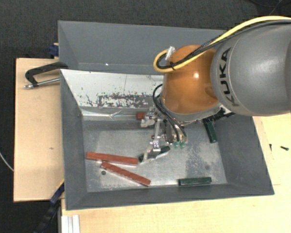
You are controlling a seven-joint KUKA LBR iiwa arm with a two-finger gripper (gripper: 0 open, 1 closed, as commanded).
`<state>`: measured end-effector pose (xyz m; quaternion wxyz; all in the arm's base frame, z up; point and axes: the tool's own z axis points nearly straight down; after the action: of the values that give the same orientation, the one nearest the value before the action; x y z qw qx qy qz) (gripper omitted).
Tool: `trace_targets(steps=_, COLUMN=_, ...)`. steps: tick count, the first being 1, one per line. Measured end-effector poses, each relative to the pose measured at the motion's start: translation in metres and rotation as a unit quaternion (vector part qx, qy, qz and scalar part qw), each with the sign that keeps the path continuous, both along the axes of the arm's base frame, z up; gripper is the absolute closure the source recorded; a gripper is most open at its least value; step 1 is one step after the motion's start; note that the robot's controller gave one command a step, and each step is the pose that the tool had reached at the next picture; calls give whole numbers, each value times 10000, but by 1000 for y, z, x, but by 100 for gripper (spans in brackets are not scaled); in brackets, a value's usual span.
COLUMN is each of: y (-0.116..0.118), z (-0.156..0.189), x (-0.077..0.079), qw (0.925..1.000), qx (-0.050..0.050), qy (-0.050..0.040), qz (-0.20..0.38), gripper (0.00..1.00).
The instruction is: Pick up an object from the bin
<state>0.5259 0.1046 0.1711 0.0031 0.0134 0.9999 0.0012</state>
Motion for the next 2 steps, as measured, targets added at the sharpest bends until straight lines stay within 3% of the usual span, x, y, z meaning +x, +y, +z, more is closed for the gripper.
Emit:
trace_targets(steps=1, y=-26, z=-68, x=-15, qw=9997, qx=-4, qy=12, qz=258, gripper=0)
trace_targets(steps=2, y=16, z=-93, x=8, qw=9936, qx=-7, qy=22, qz=1127, gripper=100)
